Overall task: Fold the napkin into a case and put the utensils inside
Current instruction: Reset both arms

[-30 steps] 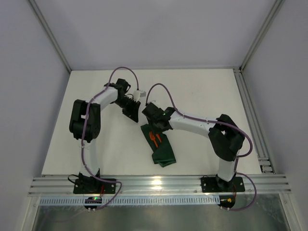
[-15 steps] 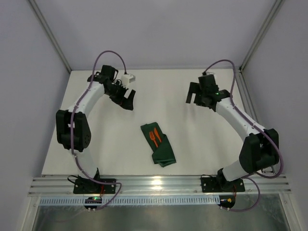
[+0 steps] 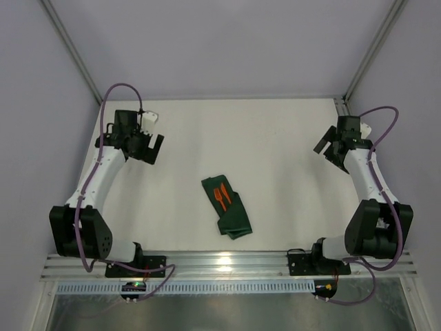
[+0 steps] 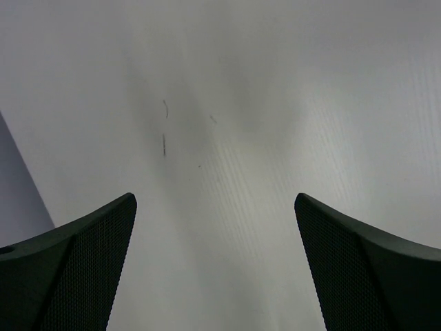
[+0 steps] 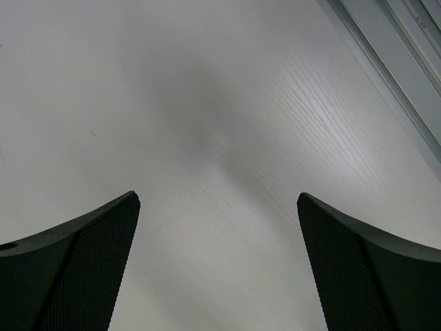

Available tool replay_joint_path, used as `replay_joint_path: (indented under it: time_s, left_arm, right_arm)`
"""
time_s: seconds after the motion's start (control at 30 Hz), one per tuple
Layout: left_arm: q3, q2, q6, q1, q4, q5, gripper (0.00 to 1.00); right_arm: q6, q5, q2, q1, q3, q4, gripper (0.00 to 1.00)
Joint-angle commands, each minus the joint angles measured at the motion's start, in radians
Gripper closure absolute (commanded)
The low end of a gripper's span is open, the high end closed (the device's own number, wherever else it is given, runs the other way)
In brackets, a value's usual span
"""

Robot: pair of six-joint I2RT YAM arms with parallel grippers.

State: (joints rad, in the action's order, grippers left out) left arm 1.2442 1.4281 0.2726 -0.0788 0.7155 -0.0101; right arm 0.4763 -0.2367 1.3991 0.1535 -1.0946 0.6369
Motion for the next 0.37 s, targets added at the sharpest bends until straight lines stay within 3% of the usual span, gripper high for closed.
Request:
replay_joint_path:
  time_s: [0.0,0.17,0.33]
  left_arm:
    - [-0.061,-0.054,-0.01,0.008,-0.068,0.2,0.01]
    - [-0.159,-0.101,-0.039,0.011,-0.08,0.324,0.01]
    - [-0.215,-0.156,-0.039,0.011,-0.09,0.334,0.01]
  right_arm:
    - [-0.011,-0.026,-0.068,-0.002,0.018,-0.009,0.01]
    - [-0.028,0.013,-0.081,-0.002,0.05,-0.049,0.01]
    - [-0.061,0.045,-0.14,-0.002,0.122,-0.132,0.01]
